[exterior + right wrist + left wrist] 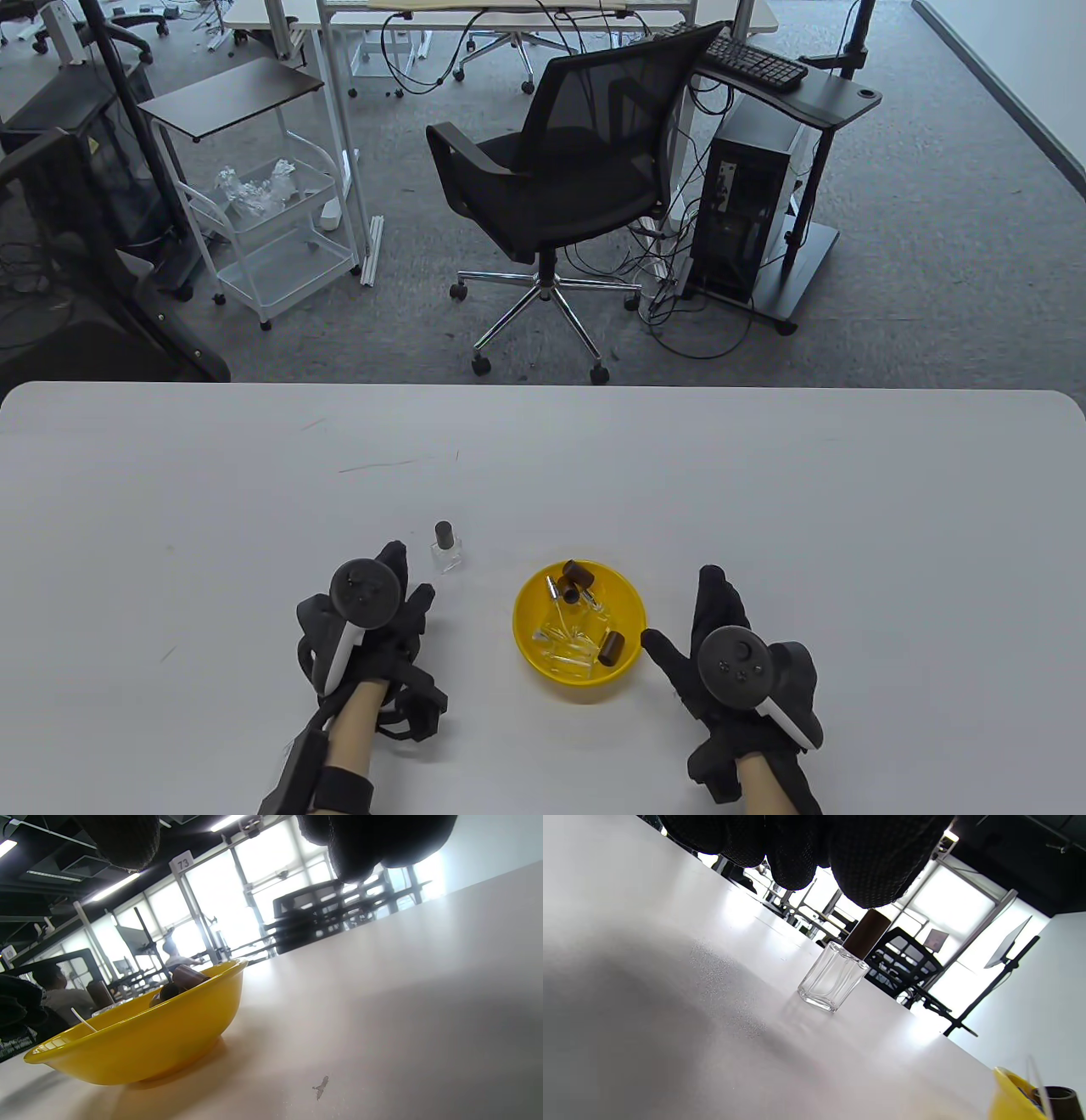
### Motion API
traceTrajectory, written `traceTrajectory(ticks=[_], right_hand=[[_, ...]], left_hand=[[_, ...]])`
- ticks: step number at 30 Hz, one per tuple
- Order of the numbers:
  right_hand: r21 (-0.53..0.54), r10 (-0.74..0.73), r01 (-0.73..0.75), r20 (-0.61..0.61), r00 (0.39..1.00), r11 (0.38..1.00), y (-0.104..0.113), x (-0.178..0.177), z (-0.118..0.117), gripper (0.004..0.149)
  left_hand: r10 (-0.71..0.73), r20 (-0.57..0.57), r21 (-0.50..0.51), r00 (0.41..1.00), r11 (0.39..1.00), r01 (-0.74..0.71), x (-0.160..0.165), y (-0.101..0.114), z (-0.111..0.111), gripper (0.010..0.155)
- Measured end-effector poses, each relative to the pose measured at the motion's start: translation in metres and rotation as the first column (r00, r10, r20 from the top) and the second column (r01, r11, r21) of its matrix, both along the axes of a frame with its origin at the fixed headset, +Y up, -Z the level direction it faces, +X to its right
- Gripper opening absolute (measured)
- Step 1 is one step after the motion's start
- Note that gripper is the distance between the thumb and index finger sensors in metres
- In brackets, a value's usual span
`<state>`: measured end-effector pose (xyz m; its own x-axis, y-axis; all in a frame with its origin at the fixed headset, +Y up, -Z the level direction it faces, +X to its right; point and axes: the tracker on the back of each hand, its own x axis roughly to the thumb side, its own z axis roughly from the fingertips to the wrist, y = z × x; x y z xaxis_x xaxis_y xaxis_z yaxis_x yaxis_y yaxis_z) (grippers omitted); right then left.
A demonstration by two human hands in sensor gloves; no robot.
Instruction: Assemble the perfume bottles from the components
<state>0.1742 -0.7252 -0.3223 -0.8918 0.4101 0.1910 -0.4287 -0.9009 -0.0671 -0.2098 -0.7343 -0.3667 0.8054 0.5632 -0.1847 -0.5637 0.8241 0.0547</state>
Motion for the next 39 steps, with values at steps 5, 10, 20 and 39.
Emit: traceTrajectory(ticks=[5,10,20,39], right_hand=[[-0.001,-0.005,0.005,0.004,1.000,1.000,0.000,0.000,0.001,0.091],[-0.007,0.002,-0.002,0.004,1.000,1.000,-0.001,0.000,0.002,0.091],[-0.012,0.005,-0.005,-0.013,1.000,1.000,-0.002,-0.003,0.002,0.090],[-0.040,-0.001,0.000,-0.021,1.000,0.999,-0.002,-0.005,0.002,0.090]], left_hand=[[-0.009,0.049,0.032,0.999,0.999,0.007,0.001,0.013,0.021,0.068],[0.009,0.120,0.058,0.993,0.998,-0.016,0.009,0.021,0.034,0.066],[-0.056,0.302,0.109,0.952,0.994,0.024,0.055,0.027,0.044,0.059],[-0.352,0.606,0.137,0.714,0.929,0.343,0.159,0.003,0.031,0.066]])
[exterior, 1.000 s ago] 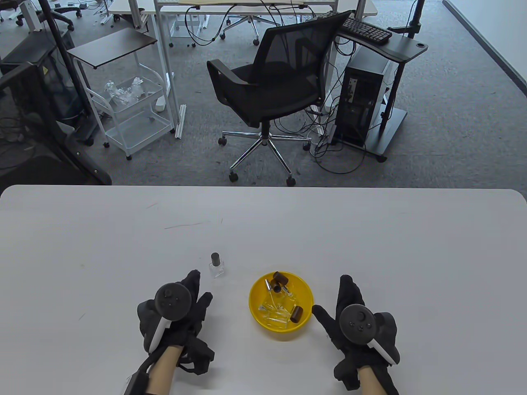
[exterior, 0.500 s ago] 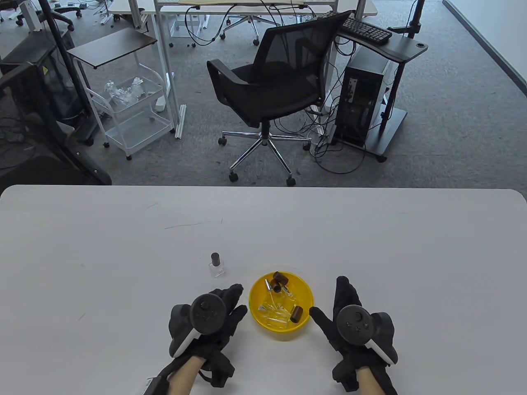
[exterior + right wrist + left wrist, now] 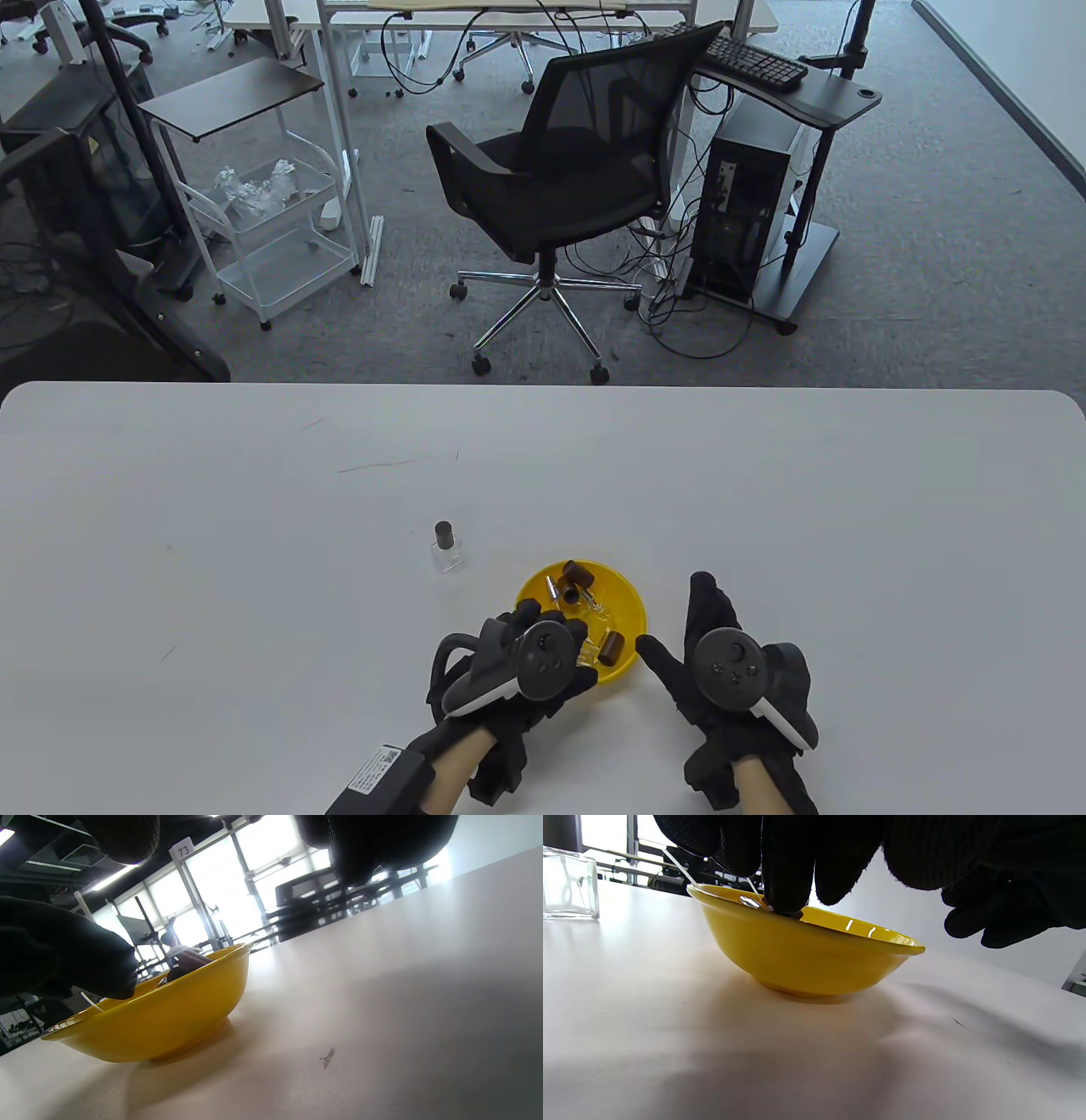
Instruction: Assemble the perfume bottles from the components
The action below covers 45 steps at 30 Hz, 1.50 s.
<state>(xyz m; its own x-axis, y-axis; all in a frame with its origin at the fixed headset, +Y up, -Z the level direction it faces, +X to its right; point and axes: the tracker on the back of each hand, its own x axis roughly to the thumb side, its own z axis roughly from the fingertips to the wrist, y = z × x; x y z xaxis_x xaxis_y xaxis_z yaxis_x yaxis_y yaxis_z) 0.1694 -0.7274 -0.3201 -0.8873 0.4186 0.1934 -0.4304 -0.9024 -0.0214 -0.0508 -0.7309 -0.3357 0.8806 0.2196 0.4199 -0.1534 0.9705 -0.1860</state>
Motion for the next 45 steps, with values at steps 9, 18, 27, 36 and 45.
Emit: traceTrajectory(ticks=[9,18,27,36,45], right_hand=[[-0.023,-0.001,0.001,0.006,1.000,1.000,-0.003,0.001,-0.002,0.090],[-0.048,-0.003,0.003,0.000,1.000,0.999,-0.005,0.001,-0.003,0.089],[-0.067,-0.003,0.002,-0.003,1.000,0.998,-0.006,0.001,-0.003,0.089],[-0.072,-0.001,0.001,-0.003,1.000,0.997,-0.007,0.001,-0.003,0.089],[-0.086,-0.004,0.005,0.001,1.000,0.996,-0.007,0.002,-0.003,0.089]], left_hand=[[-0.122,0.044,-0.012,0.992,0.992,0.123,0.013,-0.018,-0.003,0.069],[-0.119,0.050,-0.037,0.992,0.992,0.121,0.014,-0.018,-0.004,0.069],[-0.092,0.057,-0.034,0.994,0.995,0.094,0.014,-0.019,-0.005,0.066],[-0.030,0.057,-0.039,0.998,0.999,0.032,0.012,-0.017,-0.008,0.064],[0.030,0.057,-0.025,0.998,0.999,-0.029,0.008,-0.018,-0.009,0.064]])
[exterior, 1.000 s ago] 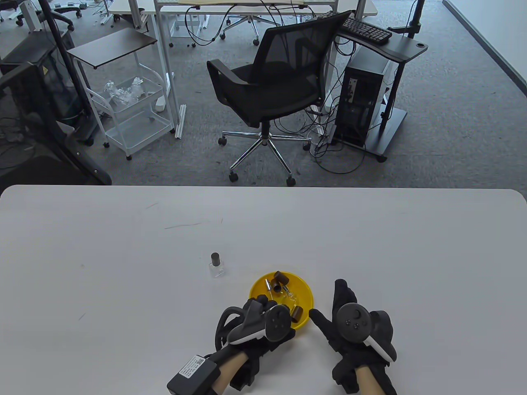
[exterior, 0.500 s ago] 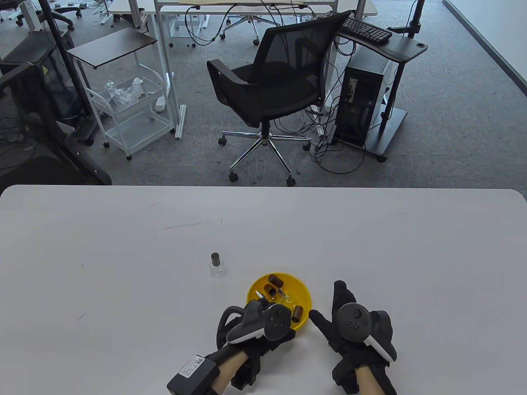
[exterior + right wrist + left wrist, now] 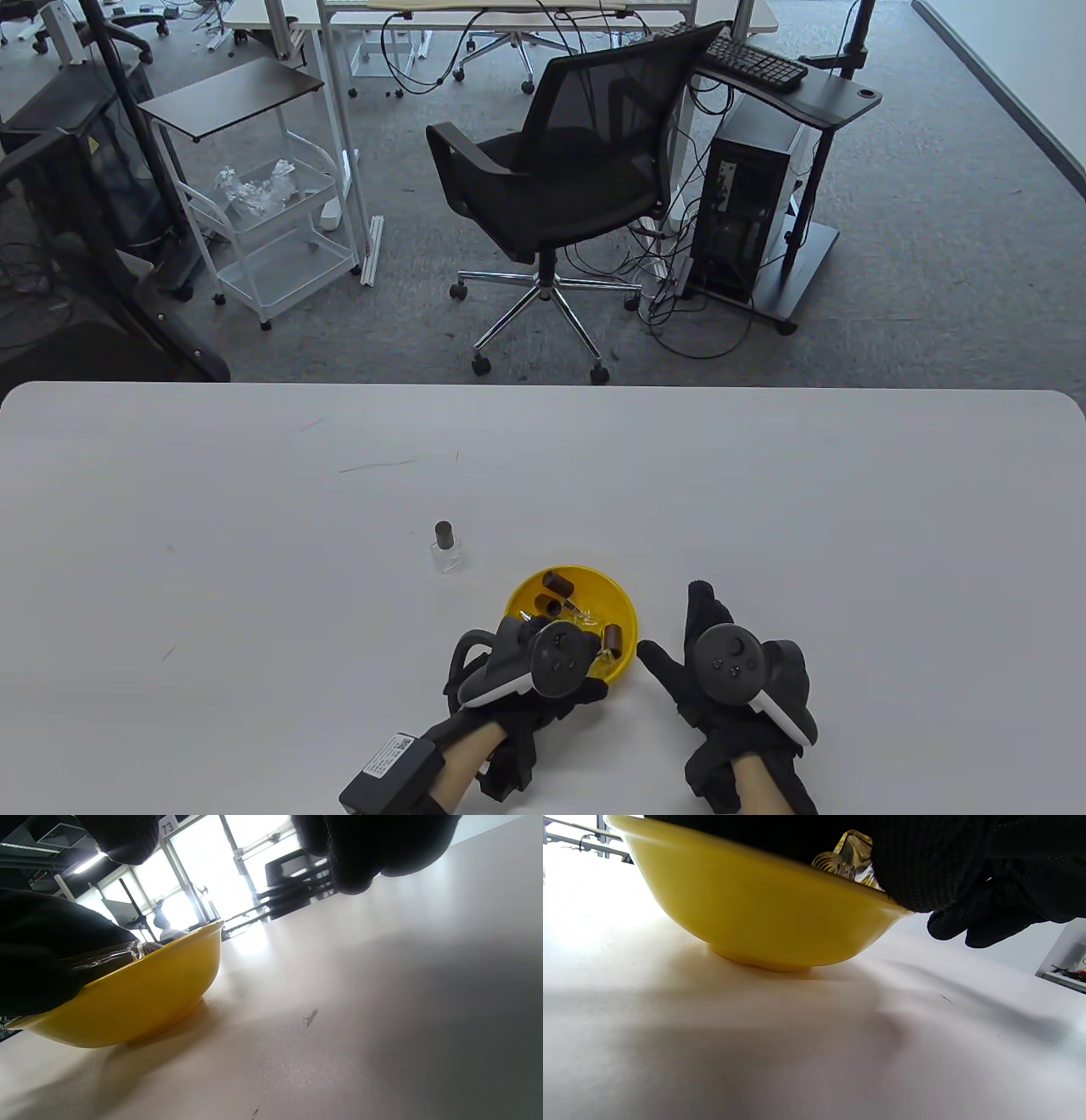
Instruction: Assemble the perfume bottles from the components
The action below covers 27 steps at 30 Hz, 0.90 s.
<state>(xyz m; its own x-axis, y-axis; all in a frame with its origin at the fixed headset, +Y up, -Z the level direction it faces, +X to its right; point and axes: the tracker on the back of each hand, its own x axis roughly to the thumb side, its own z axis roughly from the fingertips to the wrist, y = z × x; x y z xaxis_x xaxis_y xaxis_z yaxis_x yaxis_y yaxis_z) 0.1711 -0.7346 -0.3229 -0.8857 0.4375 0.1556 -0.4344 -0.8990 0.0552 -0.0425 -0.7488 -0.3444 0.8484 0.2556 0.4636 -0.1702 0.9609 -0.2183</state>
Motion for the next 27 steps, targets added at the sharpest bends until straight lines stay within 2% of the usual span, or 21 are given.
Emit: traceTrajectory(ticks=[19,27], right_hand=[[-0.008,-0.007,0.007,0.008,1.000,1.000,0.001,0.002,0.000,0.089],[-0.007,-0.011,0.011,0.007,1.000,1.000,0.001,0.002,-0.001,0.089]], left_hand=[[0.072,-0.050,0.060,0.996,0.996,-0.069,-0.006,0.000,-0.001,0.056],[0.214,-0.093,0.118,0.972,0.972,-0.203,-0.016,0.012,-0.001,0.056]])
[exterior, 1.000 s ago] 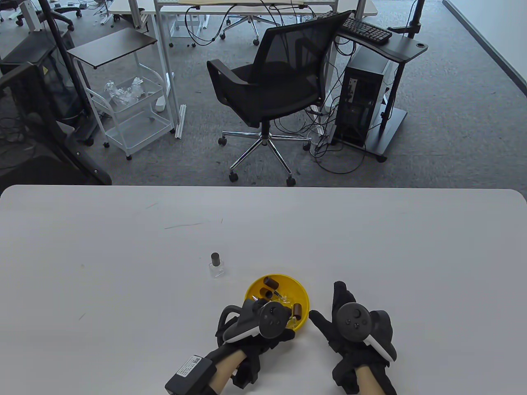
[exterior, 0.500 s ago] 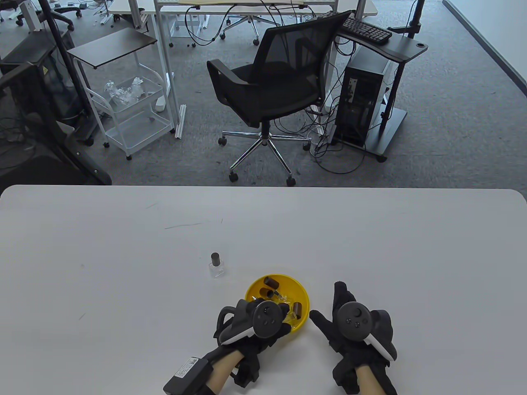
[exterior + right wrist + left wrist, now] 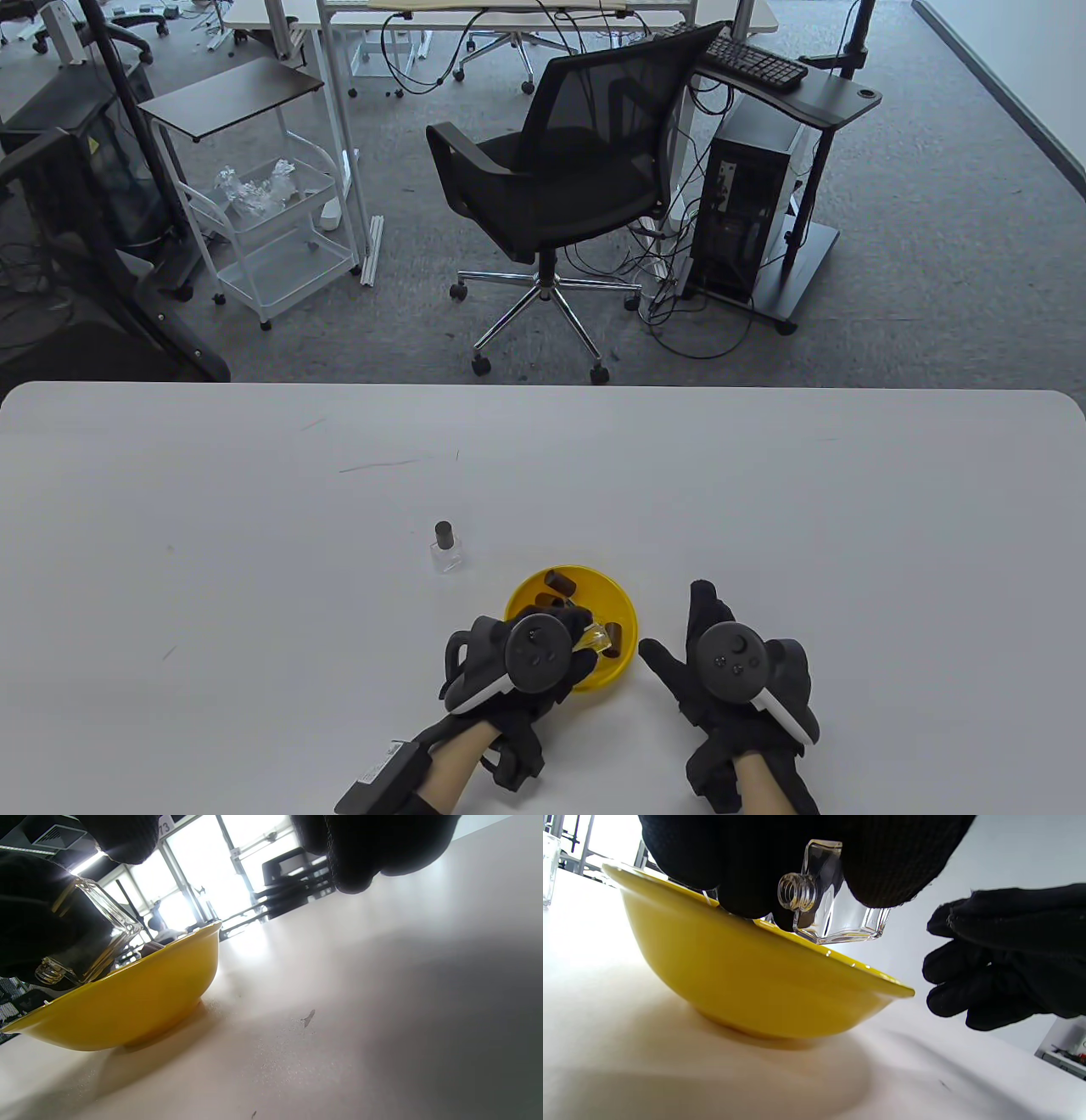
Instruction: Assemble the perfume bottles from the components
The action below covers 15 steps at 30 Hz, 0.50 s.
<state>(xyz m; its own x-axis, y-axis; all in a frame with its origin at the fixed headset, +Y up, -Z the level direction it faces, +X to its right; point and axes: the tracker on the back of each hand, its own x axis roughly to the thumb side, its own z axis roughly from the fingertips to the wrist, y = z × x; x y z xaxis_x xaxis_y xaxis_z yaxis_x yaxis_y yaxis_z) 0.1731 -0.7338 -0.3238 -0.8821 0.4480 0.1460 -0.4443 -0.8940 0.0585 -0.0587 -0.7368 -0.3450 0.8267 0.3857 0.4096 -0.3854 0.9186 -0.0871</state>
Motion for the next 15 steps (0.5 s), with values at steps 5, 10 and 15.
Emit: traceTrajectory(ticks=[5,10,15], right_hand=[[0.000,-0.001,0.001,-0.003,1.000,1.000,0.000,0.000,0.000,0.088],[0.002,0.001,-0.001,-0.009,1.000,1.000,0.000,-0.001,0.000,0.089],[0.001,0.004,-0.004,-0.011,1.000,1.000,-0.001,-0.002,0.000,0.089]], left_hand=[[0.125,-0.043,0.053,0.991,0.991,-0.122,-0.011,0.008,0.003,0.055],[0.230,-0.073,0.061,0.970,0.972,-0.226,-0.024,0.014,0.006,0.055],[0.350,-0.110,0.048,0.930,0.937,-0.346,-0.038,0.016,0.009,0.060]])
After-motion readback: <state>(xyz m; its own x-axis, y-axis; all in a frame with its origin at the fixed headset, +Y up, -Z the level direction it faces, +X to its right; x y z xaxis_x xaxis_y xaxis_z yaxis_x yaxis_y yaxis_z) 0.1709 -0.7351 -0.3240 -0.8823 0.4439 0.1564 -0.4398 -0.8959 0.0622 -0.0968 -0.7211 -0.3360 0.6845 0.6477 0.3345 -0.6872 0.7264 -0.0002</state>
